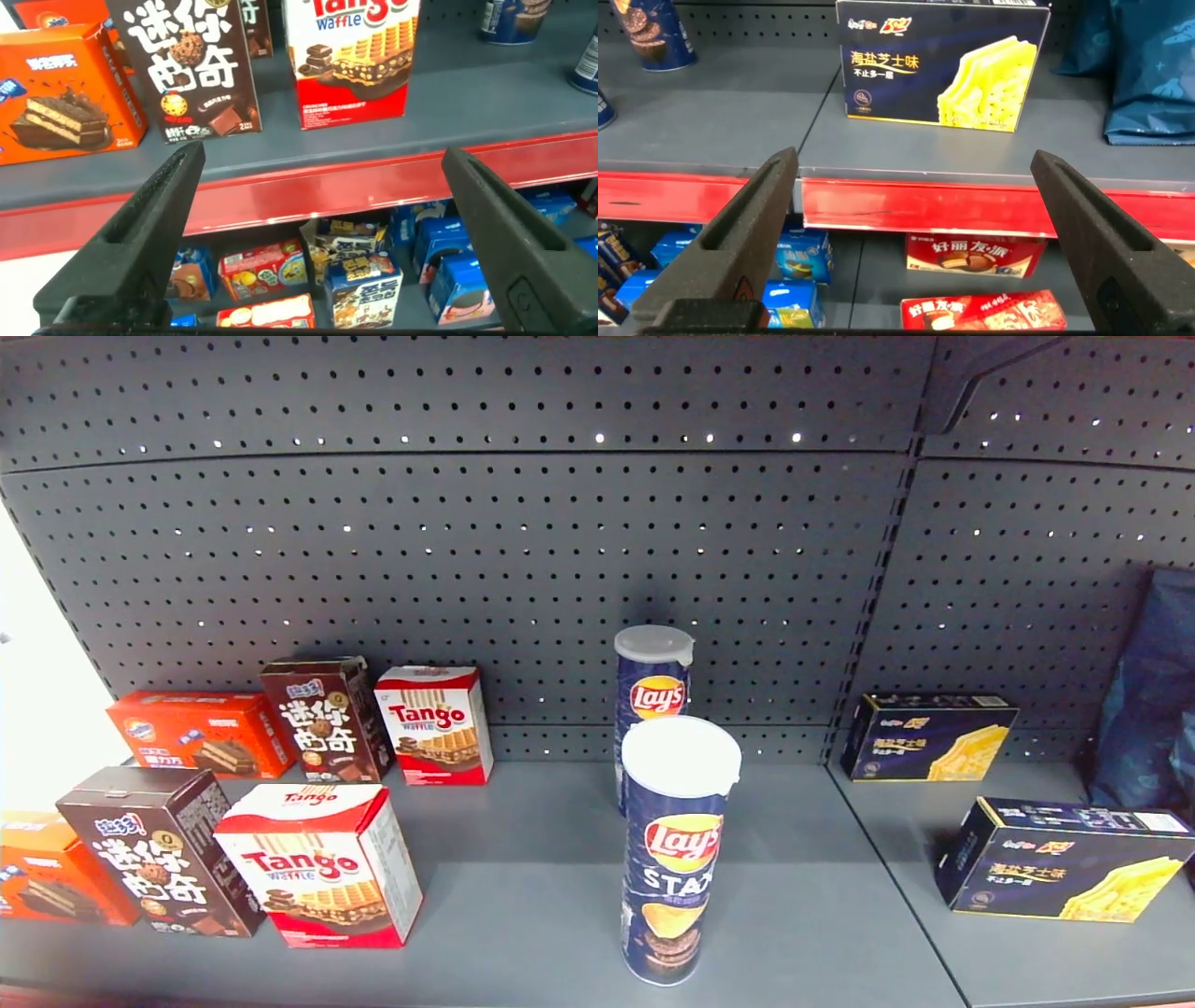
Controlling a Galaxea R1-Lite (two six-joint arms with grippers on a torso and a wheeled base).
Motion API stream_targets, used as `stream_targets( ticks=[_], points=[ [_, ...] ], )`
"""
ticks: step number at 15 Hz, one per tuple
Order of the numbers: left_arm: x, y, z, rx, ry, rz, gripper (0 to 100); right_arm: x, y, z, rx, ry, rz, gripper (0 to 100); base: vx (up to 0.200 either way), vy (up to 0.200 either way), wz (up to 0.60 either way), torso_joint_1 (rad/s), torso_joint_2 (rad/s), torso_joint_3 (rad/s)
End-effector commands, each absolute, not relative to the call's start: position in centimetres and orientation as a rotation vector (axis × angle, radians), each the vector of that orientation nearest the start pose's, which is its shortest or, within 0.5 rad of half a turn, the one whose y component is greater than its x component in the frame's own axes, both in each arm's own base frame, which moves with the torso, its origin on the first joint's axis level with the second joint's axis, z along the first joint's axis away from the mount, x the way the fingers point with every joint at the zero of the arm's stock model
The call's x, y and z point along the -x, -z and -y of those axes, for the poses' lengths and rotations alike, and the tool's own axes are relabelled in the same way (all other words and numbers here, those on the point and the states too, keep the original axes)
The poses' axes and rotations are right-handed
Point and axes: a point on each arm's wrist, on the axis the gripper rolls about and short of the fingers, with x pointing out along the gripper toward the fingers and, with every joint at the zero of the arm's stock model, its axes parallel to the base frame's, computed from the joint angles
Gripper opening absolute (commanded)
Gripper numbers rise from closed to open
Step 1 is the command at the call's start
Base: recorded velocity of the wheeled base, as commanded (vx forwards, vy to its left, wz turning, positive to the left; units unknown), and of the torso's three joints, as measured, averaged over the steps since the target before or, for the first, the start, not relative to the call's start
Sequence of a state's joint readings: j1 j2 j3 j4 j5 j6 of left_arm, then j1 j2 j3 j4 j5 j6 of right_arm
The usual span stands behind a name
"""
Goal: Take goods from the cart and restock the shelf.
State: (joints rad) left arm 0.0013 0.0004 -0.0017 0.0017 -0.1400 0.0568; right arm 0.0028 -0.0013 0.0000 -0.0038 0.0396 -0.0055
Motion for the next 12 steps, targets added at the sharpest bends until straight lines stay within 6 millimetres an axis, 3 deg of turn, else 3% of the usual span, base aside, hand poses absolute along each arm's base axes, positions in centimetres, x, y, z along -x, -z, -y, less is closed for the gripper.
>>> stream_targets(
  ticks=[1,12],
  points=[
    [2.31,-7.57,0.32,-0.057,0.138,0.004,100,2.28,-7.6,-0.08,0.006,-0.043,0.005,100,0.0,0.0,0.0,0.0,0.0,0.0],
    [2.31,-7.57,0.32,-0.057,0.138,0.004,100,2.28,-7.6,-0.08,0.006,-0.043,0.005,100,0.0,0.0,0.0,0.0,0.0,0.0]
  ],
)
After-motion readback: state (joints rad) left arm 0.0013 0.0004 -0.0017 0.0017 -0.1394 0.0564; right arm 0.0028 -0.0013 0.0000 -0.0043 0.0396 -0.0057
